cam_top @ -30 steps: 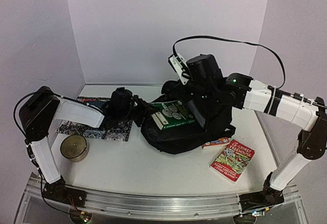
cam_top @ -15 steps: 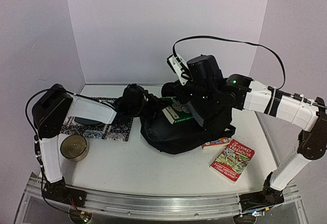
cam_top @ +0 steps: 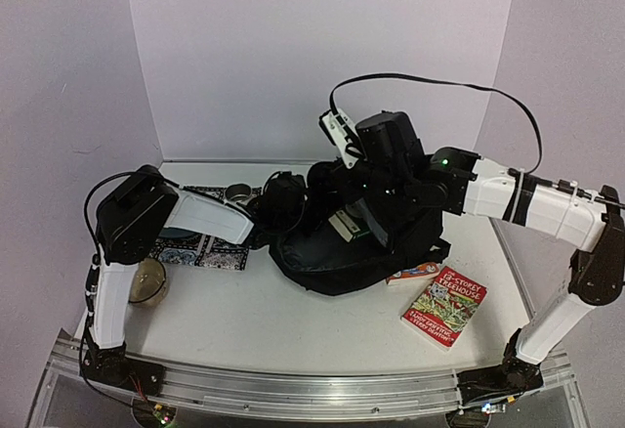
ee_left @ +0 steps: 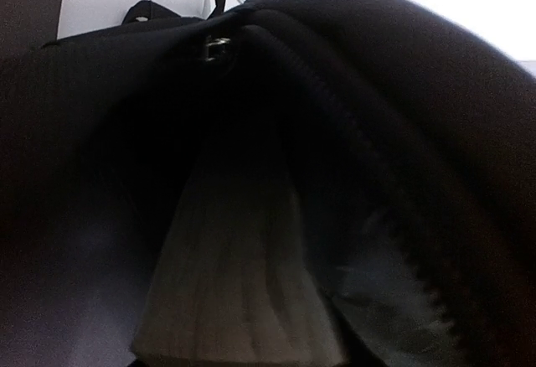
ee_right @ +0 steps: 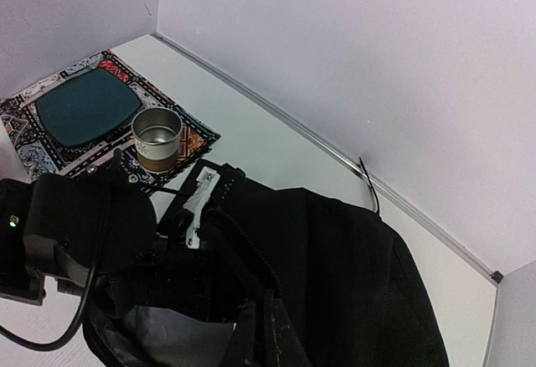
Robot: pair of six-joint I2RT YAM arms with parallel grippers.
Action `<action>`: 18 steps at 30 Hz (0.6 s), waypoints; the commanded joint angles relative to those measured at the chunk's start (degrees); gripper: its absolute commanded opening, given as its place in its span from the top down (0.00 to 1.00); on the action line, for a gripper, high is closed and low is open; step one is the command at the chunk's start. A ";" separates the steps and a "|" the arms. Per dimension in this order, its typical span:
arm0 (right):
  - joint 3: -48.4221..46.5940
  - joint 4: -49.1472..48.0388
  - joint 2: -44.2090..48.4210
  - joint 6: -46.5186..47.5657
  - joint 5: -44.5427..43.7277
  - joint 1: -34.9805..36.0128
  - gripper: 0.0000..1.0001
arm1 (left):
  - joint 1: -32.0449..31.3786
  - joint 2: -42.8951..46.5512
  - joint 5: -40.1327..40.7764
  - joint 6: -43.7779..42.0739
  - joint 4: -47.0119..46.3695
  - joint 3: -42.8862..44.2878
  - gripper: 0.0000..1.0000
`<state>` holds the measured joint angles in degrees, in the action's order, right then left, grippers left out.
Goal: Pack the student bag
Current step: Place the book in the largest pocket of the bag.
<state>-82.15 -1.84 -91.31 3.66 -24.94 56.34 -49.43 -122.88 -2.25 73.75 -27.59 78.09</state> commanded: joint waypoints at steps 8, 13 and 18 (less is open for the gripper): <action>2.23 -3.66 1.43 0.23 -7.30 -0.02 1.00 | -2.73 6.71 7.13 -19.72 -2.68 -4.49 0.11; 4.32 -3.61 1.59 0.21 -8.66 -1.54 1.00 | -3.83 12.51 9.34 -24.23 1.09 -8.78 0.01; 6.15 -3.53 1.36 1.06 -9.06 -4.91 1.00 | -3.95 21.27 6.91 -27.45 4.17 -13.13 0.01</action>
<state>-77.05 -3.52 -91.30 3.95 -31.11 54.36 -53.48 -111.30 4.71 51.79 -24.05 66.89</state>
